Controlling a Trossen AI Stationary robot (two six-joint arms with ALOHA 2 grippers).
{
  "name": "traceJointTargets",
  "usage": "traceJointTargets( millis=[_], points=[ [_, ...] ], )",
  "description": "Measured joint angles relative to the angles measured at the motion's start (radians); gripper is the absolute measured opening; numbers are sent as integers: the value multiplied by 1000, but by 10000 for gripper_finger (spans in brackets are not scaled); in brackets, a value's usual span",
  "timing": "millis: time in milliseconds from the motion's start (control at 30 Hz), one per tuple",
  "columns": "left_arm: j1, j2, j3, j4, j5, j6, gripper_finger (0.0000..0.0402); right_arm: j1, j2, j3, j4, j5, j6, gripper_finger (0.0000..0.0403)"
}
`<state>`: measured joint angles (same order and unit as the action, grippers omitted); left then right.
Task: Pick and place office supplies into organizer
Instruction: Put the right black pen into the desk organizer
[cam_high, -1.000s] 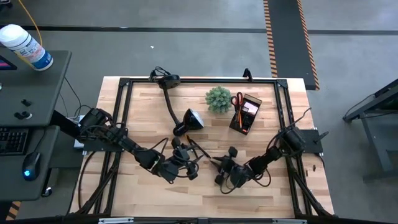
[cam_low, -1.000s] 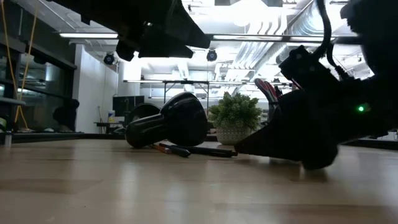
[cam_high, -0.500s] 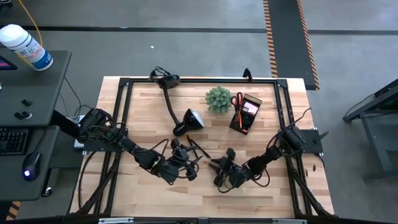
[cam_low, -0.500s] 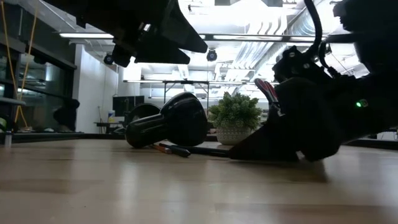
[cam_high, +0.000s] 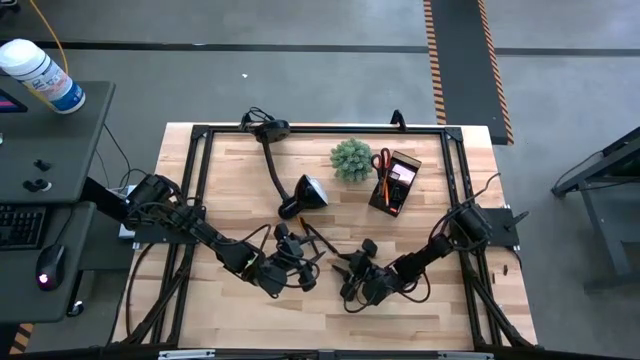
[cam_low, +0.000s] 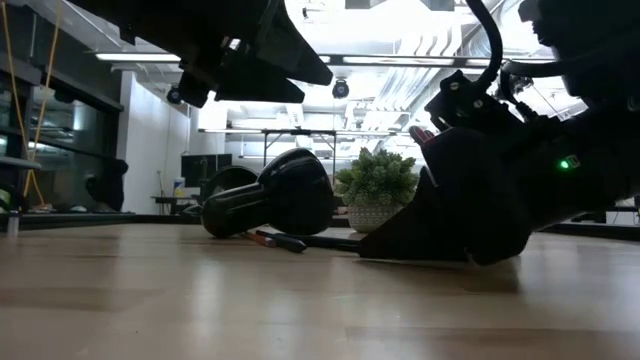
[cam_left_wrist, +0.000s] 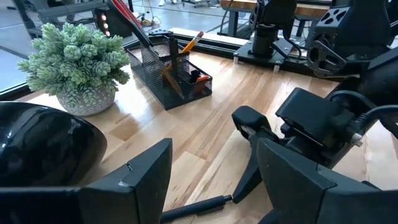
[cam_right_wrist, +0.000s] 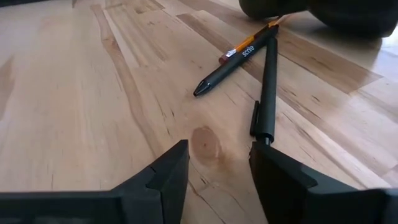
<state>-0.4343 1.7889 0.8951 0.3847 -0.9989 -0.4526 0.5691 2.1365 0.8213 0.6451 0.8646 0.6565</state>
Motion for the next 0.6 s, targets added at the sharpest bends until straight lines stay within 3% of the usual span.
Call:
traceJointTargets(
  millis=[233,600],
  points=[
    [0,0,0,-7,0,0,221,26,-1,1,-49,22,74,162],
    [0,0,0,-11,0,-6,221,14,0,-1,-65,82,58,161]
  ],
)
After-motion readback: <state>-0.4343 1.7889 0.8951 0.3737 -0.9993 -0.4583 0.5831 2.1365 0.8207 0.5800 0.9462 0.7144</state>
